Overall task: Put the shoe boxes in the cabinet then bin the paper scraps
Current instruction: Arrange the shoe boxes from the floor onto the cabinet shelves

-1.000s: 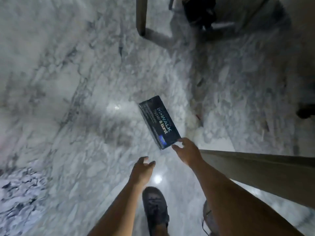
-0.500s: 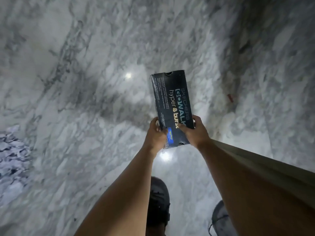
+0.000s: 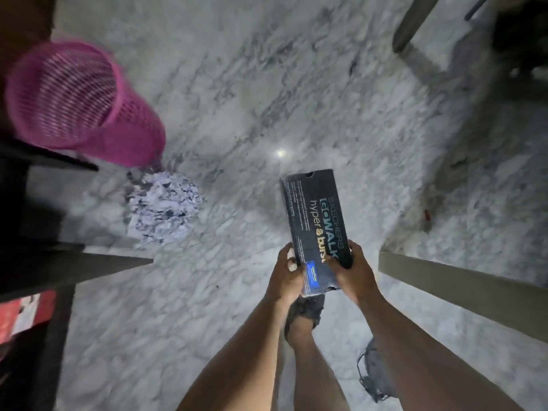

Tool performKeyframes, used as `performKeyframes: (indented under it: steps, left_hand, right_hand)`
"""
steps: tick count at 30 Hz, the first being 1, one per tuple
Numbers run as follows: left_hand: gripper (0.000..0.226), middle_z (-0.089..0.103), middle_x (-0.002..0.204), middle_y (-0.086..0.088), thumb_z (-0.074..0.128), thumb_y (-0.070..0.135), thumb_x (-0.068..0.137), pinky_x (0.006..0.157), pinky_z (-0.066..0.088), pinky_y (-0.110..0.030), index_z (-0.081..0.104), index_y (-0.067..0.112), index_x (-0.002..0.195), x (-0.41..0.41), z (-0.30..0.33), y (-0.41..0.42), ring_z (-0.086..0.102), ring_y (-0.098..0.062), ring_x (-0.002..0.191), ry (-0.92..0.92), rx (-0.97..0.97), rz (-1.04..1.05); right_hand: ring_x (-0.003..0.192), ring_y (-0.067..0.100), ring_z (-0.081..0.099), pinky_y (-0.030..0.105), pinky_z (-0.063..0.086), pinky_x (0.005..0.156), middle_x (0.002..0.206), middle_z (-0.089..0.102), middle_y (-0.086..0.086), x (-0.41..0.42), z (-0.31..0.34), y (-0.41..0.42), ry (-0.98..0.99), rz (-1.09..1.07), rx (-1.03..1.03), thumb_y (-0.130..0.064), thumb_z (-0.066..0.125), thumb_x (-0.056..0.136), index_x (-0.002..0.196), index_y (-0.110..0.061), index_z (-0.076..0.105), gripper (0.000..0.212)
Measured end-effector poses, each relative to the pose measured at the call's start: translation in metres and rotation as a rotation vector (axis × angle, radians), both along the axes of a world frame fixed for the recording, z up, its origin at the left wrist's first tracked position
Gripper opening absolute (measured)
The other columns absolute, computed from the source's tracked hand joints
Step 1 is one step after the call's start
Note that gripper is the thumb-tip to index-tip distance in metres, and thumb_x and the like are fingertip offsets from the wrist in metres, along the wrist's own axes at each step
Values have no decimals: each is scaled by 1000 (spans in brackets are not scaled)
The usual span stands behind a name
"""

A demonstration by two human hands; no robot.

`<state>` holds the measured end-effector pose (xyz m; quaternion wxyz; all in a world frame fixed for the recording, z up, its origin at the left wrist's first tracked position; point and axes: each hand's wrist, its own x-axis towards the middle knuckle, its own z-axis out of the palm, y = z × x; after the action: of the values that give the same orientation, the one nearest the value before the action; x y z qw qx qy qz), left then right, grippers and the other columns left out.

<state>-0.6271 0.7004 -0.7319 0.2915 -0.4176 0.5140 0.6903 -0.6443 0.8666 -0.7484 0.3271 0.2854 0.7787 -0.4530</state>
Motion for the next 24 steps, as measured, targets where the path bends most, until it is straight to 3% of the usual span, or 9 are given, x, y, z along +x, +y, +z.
performKeyframes:
  steps: [3,8,11,13,15,18,22,24]
  left_hand:
    - [52,66,110,-5,60,-2,95,54,55,-22,43,26,135,66,91,-52,71,-7,74,-1,25,65]
    - [53,64,127,-15,56,-1,98,57,59,-24,39,23,142,218,240,-151,70,-9,82,17,26,201]
    - [56,66,113,-3,59,-1,97,54,57,-21,39,23,143,313,316,-202,69,-6,82,8,-31,357]
    - [56,65,109,2,60,0,97,53,56,-20,38,23,144,369,356,-233,68,-4,82,12,-70,454]
    - [58,64,105,8,58,3,99,57,53,-21,34,27,146,413,389,-263,64,-2,82,20,-117,540]
    - [59,64,101,14,55,4,99,71,44,-24,33,30,148,453,417,-307,64,-1,84,72,-168,645]
    - [57,63,98,16,55,-1,98,54,52,-21,39,31,142,458,438,-368,67,8,66,161,-268,717]
    - [55,65,104,15,59,3,98,56,52,-18,41,32,141,447,447,-403,68,0,79,206,-330,735]
  right_hand:
    - [102,17,70,44,59,90,110,69,-13,45,88,-46,24,153,-10,-34,78,87,135,-36,52,55]
    - [91,24,74,45,62,75,106,74,-5,157,203,-144,65,409,-12,-45,75,73,125,-49,56,55]
    - [92,24,71,31,54,73,97,72,-8,231,281,-221,113,568,-56,-35,75,84,122,-43,54,44]
    - [93,21,70,32,55,78,101,73,-9,273,322,-268,127,662,-101,-39,73,86,121,-44,53,41]
    - [96,19,73,42,61,83,107,75,-13,303,333,-307,139,779,-130,-56,70,74,123,-49,56,52]
    - [98,18,74,46,62,85,111,75,-15,322,337,-367,175,893,-187,-59,71,70,124,-55,54,57]
    - [102,20,72,46,59,93,111,76,-9,321,398,-457,308,936,-246,-51,71,71,129,-42,59,59]
    - [101,22,72,47,59,92,109,76,-7,308,412,-498,341,969,-251,-44,73,77,123,-35,63,49]
